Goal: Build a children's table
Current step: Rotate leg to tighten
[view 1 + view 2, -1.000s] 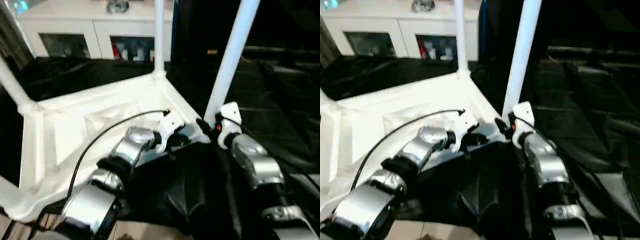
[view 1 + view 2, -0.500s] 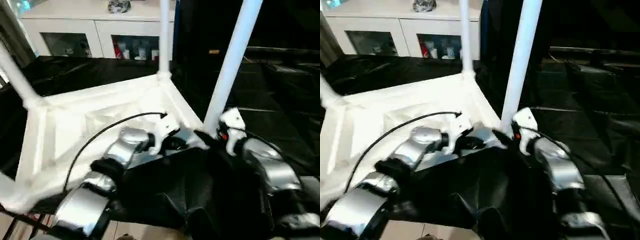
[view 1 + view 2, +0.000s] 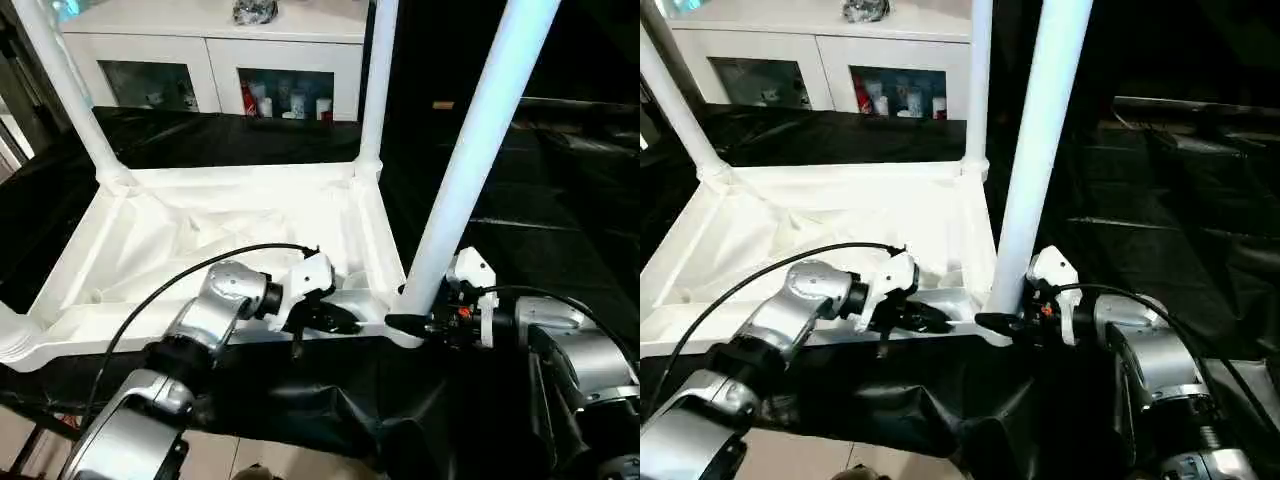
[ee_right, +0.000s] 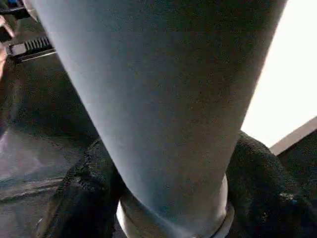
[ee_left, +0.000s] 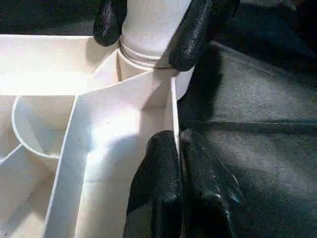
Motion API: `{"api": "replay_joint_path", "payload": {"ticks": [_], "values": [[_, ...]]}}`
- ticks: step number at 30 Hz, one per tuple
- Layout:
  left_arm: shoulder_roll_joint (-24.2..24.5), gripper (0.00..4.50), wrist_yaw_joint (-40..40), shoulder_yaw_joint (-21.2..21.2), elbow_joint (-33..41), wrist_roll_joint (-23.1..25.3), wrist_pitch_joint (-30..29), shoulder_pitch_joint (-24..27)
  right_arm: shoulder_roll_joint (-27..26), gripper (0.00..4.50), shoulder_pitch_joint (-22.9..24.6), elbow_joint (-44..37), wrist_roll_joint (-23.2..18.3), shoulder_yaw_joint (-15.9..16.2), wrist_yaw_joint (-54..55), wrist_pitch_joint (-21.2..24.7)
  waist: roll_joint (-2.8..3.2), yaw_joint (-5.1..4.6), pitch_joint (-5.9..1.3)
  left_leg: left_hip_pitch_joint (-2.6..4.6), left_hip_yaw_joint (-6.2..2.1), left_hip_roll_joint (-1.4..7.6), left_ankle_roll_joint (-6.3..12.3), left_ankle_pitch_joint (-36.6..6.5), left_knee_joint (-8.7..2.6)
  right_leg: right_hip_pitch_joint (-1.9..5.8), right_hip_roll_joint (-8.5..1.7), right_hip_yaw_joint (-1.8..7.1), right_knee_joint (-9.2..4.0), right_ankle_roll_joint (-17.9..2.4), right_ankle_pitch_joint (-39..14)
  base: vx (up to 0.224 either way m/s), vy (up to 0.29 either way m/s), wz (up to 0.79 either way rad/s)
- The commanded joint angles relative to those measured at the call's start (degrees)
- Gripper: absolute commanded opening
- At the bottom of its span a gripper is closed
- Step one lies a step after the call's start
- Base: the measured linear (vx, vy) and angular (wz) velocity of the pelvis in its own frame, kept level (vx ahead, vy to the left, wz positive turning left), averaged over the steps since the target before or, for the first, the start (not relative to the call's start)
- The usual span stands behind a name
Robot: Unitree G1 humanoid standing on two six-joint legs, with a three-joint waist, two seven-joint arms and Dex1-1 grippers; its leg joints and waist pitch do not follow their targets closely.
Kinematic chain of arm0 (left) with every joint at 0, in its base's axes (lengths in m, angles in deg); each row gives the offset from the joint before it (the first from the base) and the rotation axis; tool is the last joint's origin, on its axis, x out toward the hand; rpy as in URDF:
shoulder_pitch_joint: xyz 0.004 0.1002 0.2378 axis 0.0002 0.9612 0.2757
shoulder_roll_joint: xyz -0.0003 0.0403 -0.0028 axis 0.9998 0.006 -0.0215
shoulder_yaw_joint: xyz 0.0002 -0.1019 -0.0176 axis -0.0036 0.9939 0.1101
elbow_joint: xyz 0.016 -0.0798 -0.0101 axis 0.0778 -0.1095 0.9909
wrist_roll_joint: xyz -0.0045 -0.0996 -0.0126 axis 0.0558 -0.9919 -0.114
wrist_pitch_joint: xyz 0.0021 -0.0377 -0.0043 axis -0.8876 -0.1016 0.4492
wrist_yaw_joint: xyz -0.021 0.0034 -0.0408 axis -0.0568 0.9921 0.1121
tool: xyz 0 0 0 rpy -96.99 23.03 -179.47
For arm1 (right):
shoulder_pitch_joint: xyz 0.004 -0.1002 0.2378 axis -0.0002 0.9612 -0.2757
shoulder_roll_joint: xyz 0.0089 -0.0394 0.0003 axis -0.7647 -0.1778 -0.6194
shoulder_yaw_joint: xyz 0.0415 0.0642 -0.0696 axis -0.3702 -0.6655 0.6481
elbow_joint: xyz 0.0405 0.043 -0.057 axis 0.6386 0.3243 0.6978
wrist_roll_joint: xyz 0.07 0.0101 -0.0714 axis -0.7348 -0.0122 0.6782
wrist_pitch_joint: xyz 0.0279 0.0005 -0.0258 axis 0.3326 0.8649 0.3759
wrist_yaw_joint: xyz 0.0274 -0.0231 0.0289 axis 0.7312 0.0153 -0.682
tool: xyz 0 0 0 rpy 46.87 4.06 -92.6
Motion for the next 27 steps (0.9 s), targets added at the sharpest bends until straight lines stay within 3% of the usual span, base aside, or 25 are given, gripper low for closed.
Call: {"api": "replay_joint_path", "payload": {"ticks": [1, 9, 10, 11, 14, 16, 23, 24, 26, 27], "values": [[-1.29, 0.0, 2.25, 0.01, 3.06, -3.4, 0.14, -0.19, -0.24, 2.65, 0.35, -0.99, -0.55, 2.36, -1.5, 0.93, -1.51, -0.04, -3.18, 0.3, -0.86, 3.34, 3.93, -12.43, -4.12, 2.81, -4.38, 3.12, -4.59, -10.47, -19.39, 0.0, 0.0, 0.0], [-2.73, 0.0, -1.27, 0.5, 2.75, -2.89, -0.46, -0.48, -1.83, 2.56, 0.85, -1.42, 0.22, 2.98, -0.31, 1.52, -1.63, -0.1, -3.12, 0.21, -0.81, 3.2, 3.82, -12.28, -4.04, 2.79, -4.34, 3.1, -4.65, -10.1, -19.67, 0.0, 0.0, 0.0], [-4.96, 0.0, -7.35, 1.38, -0.32, -1.44, -0.58, -2.34, -5.01, 2.56, -0.54, 2.67, 3.27, 2.08, 8.56, 0.76, -1.57, -0.35, -2.94, 0.28, -0.86, 3.17, 3.29, -12.74, -4.19, 2.52, -4.22, 3.09, -4.9, -9.62, -21.13, 0.0, 0.0, 0.0], [-5.06, 0.0, -7.6, 1.41, -0.46, -1.38, -0.58, -2.43, -5.17, 2.56, -0.62, 2.88, 3.4, 2.02, 9.01, 0.73, -1.57, -0.35, -2.94, 0.28, -0.86, 3.17, 3.29, -12.74, -4.19, 2.52, -4.22, 3.09, -4.9, -9.62, -21.13, 0.0, 0.0, 0.0], [-7.78, 0.0, -13.31, 2.26, -4.44, -0.37, -0.69, -5.19, -9.21, 2.55, -3.09, 8.93, 6.81, 0.33, 20.91, -0.04, -1.43, -1.32, -2.92, 0.55, -1.15, 2.71, 1.0, -14.92, -4.39, 2.4, -4.22, 2.82, -5.48, -8.02, -25.77, 0.0, 0.0, 0.0], [-9.12, 0.0, -16.2, 2.48, -6.59, 0.28, -0.58, -6.76, -10.56, 2.55, -3.76, 10.39, 7.11, -0.19, 23.67, 0.21, -1.59, -1.83, -2.94, 0.62, -1.16, 2.74, 1.24, -15.48, -4.35, 2.52, -4.26, 2.95, -5.56, -8.09, -24.58, 0.0, 0.0, 0.0], [-14.44, 0.0, -29.42, 3.78, -15.43, 2.61, -0.65, -13.6, -18.82, 2.5, -7.4, 14.75, 8.92, -2.79, 38.73, 0.48, -1.19, -1.89, -3.29, 0.61, -1.08, 2.58, 1.15, -13.74, -4.2, 2.73, -4.06, 2.99, -5.04, -9.45, -19.22, 0.0, 0.0, 0.0], [-15.34, 0.0, -31.09, 4.24, -17.16, 2.91, -0.39, -14.9, -20.56, 3.02, -7.46, 14.61, 6.74, -3.2, 36.99, 0.87, -1.09, -1.85, -3.26, 0.52, -0.97, 2.49, 1.47, -13.54, -4.15, 2.77, -4.04, 3.08, -5.11, -9.62, -18.16, 0.0, 0.0, 0.0], [-15.54, 0.0, -30.82, 4.23, -17.56, 2.98, -0.11, -15.19, -20.88, 3.15, -7.3, 14.12, 6.31, -3.02, 36.36, 0.85, -1.07, -1.59, -3.37, 0.68, -0.99, 2.58, 1.9, -13.41, -4.07, 2.86, -4.18, 3.1, -5.0, -10.08, -16.99, 0.0, 0.0, 0.0], [-15.52, 0.0, -30.49, 4.12, -17.71, 2.98, 0.17, -15.29, -20.82, 3.14, -6.91, 13.17, 5.8, -2.73, 35.04, 1.11, -1.2, -1.53, -3.41, 0.27, -0.97, 2.55, 2.87, -12.02, -4.05, 3.14, -4.17, 3.06, -4.72, -10.6, -14.79, 0.0, 0.0, 0.0]]}}
